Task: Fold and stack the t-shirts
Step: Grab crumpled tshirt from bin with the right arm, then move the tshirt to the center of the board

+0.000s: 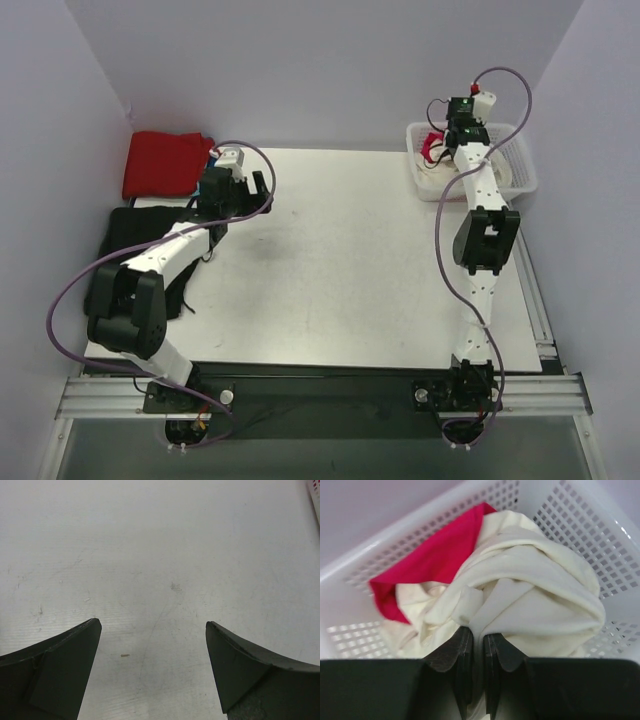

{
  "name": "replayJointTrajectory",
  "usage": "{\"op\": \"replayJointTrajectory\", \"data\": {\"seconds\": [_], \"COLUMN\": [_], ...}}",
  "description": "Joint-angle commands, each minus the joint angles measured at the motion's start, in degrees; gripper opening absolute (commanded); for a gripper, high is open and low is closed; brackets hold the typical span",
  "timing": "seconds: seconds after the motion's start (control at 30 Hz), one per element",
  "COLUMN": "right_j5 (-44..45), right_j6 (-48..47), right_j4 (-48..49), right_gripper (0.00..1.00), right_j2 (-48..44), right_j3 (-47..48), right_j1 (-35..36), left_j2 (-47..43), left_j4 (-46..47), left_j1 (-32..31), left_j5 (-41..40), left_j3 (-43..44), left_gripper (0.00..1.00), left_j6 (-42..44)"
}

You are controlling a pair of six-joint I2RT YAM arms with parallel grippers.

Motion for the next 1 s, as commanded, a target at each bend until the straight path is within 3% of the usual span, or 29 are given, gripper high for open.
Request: {"op": "replayJointTrajectory", "data": {"seconds": [0.0, 0.3, 0.63, 0.97], "right_j5": [3.33, 2.28, -5.98, -11.96], "right_j6": [-0.93, -8.31, -11.13, -16.14], "right_j4": [2.94, 4.08, 5.31, 5.66], "right_gripper": [0.00, 0.00, 0.00, 0.00], "right_j2": [-9.73, -20.01, -31.80, -41.20], "right_j3": [0.70, 3.59, 7.64, 11.95], "right_j1": [1.47, 4.98, 6.74, 18.50], "left_j2": [-1.87, -3.19, -3.11, -2.58], "left_j4": [1.75, 2.10, 1.66, 2.81], "left_j1": [-0.40, -1.45, -1.98, -2.07], "left_j5": [-0.52, -0.26, 0.27, 1.41], "left_j3": [1.88, 0.91, 1.52, 1.26], "left_gripper": [0.97, 0.97, 0.98, 0.97], "left_j6": [0.68, 0.50, 0.94, 1.12]}}
